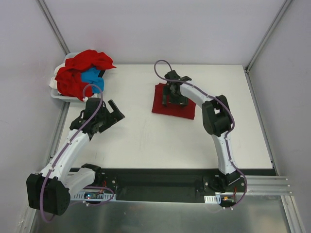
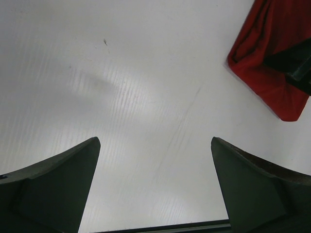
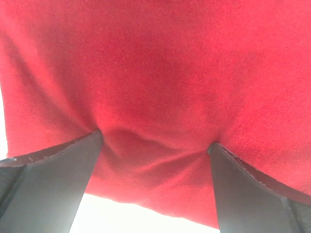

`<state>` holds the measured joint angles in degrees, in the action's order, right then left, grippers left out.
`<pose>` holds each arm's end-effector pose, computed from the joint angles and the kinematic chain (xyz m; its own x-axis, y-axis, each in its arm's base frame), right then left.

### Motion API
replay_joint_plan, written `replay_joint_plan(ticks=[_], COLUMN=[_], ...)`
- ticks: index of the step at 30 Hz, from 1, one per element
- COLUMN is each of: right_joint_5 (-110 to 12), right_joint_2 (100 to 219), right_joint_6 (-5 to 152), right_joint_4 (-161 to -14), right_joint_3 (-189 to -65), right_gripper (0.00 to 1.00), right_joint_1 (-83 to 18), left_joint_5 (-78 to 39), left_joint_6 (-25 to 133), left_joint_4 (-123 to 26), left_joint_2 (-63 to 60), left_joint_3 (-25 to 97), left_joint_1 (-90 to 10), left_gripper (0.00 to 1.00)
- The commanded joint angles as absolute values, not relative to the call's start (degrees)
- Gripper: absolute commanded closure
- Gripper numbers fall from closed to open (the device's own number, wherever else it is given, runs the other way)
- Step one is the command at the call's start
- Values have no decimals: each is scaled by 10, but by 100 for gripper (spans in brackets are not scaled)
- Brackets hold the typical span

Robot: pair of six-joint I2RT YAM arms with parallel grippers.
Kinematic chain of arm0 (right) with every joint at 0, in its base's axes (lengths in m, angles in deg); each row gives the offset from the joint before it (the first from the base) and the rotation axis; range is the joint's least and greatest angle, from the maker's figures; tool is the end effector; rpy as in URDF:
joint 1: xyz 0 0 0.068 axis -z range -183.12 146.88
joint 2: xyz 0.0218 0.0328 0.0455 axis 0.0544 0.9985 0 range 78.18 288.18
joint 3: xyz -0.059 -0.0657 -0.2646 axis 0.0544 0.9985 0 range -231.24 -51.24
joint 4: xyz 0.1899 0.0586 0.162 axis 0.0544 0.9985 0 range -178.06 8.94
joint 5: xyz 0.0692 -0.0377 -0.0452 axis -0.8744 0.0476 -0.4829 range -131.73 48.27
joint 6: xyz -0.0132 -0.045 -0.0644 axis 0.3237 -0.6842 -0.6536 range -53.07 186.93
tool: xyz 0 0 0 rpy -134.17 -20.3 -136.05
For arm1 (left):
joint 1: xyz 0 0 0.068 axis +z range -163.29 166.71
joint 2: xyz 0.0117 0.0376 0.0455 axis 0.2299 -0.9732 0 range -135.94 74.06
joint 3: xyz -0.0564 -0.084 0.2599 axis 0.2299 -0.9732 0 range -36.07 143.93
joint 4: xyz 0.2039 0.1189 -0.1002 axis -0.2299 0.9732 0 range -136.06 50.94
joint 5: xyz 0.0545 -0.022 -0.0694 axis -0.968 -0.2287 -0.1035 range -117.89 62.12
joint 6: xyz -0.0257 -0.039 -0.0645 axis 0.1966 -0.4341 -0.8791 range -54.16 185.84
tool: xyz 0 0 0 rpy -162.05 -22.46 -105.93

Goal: Fold and stack the t-shirts

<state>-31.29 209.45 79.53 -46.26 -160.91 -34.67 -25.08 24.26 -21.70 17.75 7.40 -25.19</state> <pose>0.4380 0.2545 0.1578 -0.8408 -0.2646 -0.4722 -0.2685 0.9614 -0.0605 0.2250 -0.0508 0.2575 -0.6045 -0.5501 -0.5761 -0.2102 0.8078 -0.5508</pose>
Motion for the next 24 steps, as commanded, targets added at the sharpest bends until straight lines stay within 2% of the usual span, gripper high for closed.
replay_joint_plan(ticks=[1, 7, 16, 21, 24], right_joint_5=[-316, -337, -389, -366, -394], right_joint_2=[2065, 2047, 2047, 2085, 2114], right_joint_6=[756, 636, 564, 476, 440], right_joint_4=[-452, -432, -451, -445, -444], right_joint_3=[-1566, -1572, -1567, -1626, -1665], right_gripper=[4, 4, 4, 4, 4], right_joint_1=[-300, -248, -128, -89, -60], left_joint_5=[-255, -247, -250, -252, -249], left_joint_6=[251, 266, 304, 304, 307], left_joint_4=[-211, -199, -159, -157, -157], left_joint_2=[154, 126, 50, 15, -7], left_joint_3=[101, 140, 230, 262, 274], left_joint_1=[-249, -248, -239, -237, -236], left_gripper=[1, 1, 1, 1, 1])
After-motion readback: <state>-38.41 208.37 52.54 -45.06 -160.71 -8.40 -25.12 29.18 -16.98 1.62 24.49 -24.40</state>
